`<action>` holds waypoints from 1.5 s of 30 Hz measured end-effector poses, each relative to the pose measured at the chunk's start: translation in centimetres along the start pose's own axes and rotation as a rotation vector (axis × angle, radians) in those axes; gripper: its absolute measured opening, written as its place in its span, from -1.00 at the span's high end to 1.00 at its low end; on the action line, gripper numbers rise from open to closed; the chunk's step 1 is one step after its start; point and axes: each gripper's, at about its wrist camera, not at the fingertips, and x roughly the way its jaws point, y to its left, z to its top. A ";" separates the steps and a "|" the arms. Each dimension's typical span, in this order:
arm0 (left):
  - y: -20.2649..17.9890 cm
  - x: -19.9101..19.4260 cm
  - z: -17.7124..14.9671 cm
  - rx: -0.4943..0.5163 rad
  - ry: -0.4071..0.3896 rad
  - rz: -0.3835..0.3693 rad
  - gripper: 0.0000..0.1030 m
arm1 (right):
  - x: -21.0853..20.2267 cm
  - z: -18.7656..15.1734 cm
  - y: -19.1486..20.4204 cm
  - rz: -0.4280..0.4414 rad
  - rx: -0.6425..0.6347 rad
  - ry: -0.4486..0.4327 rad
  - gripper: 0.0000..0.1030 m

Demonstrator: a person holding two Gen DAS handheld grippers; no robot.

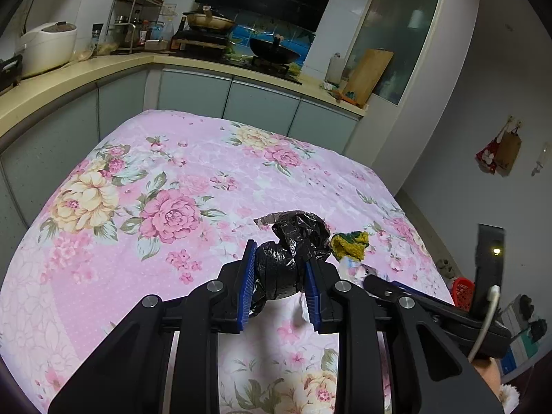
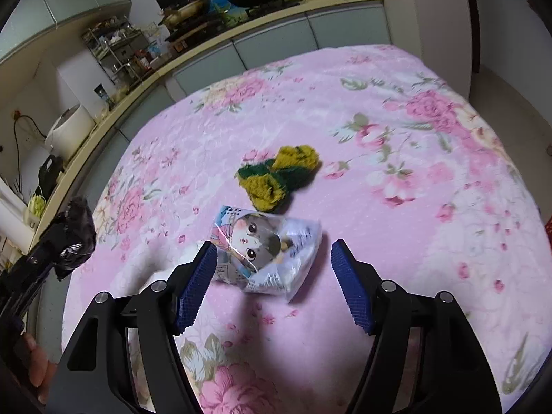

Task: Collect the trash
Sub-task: 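Grasp the black plastic bag with the left tool while the right tool grasps cat-print packet, then lift both held items and carry them toward the red basket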

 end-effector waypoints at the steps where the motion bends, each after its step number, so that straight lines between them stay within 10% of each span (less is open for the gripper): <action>1: 0.1 0.1 0.0 -0.002 0.002 -0.002 0.53 | 0.2 0.0 0.0 0.005 0.001 0.006 -0.29; 10: 0.3 0.2 -0.2 -0.013 0.004 -0.009 0.53 | 0.0 -0.3 0.2 0.005 -0.013 -0.002 0.40; 17: 0.0 0.0 -0.2 -0.004 0.003 -0.001 0.53 | -1.2 -0.4 0.3 0.009 -0.027 -0.034 0.55; 45: -4.3 -1.9 0.5 0.093 -0.053 -0.030 0.53 | -10.8 1.2 -0.4 -0.094 -0.096 -0.288 0.62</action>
